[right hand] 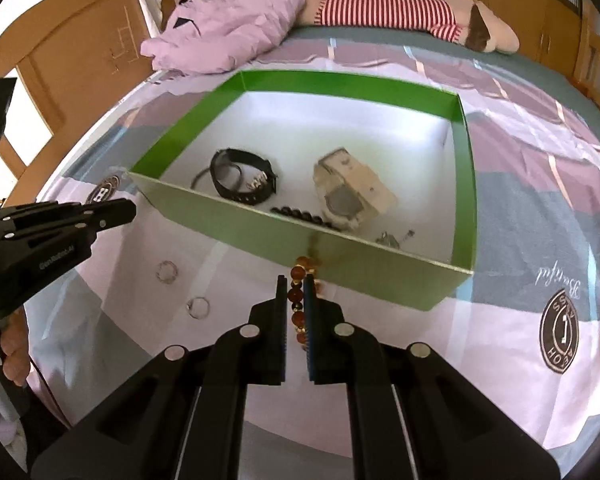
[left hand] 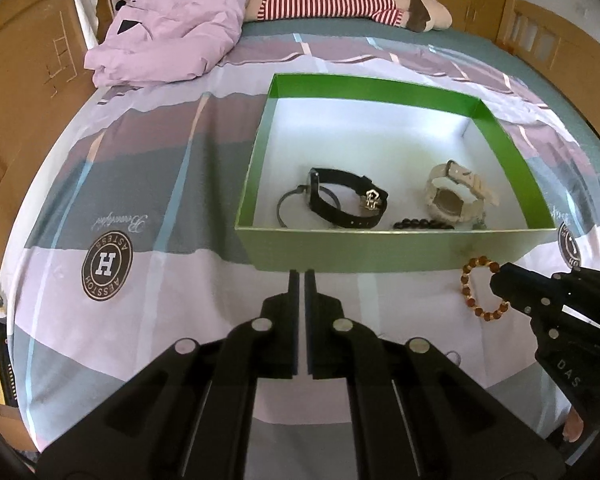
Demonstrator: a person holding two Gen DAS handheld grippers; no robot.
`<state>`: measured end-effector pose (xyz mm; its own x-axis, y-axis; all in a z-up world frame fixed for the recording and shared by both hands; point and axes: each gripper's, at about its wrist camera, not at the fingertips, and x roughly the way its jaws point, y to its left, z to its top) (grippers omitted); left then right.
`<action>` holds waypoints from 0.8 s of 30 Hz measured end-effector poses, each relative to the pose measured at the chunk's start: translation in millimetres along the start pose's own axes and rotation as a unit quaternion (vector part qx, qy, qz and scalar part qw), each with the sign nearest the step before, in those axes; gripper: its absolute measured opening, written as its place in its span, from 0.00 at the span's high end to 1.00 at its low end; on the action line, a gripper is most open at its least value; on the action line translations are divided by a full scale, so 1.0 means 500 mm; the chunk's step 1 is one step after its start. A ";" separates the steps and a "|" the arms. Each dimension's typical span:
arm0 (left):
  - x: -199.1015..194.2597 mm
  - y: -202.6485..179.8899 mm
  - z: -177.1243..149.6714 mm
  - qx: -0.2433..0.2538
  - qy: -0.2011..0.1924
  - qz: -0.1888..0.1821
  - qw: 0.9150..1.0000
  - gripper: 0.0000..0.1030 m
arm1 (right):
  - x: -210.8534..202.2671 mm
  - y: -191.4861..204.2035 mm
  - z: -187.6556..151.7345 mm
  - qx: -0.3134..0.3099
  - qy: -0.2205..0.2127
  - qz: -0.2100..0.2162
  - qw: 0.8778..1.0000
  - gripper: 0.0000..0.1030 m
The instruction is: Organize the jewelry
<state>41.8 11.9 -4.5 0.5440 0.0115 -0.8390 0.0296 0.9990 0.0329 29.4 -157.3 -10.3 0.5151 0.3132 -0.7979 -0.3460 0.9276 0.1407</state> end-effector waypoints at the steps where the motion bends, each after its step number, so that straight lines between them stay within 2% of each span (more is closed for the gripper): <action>1: 0.004 -0.002 -0.002 0.000 0.003 0.002 1.000 0.98 | 0.000 0.001 0.000 0.000 0.001 0.002 1.000 0.93; 5: 0.013 -0.002 -0.006 -0.002 0.009 0.007 1.000 0.98 | 0.010 0.007 -0.003 -0.009 0.010 -0.010 1.000 0.93; 24: 0.015 0.000 -0.006 -0.004 0.008 0.011 1.000 0.98 | 0.014 0.012 -0.008 -0.013 0.011 -0.012 1.000 0.93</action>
<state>43.3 12.0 -12.3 0.5305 0.0337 -0.8470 0.0111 0.9988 0.0467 27.6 -150.1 -17.3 0.5057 0.2856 -0.8141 -0.3539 0.9292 0.1061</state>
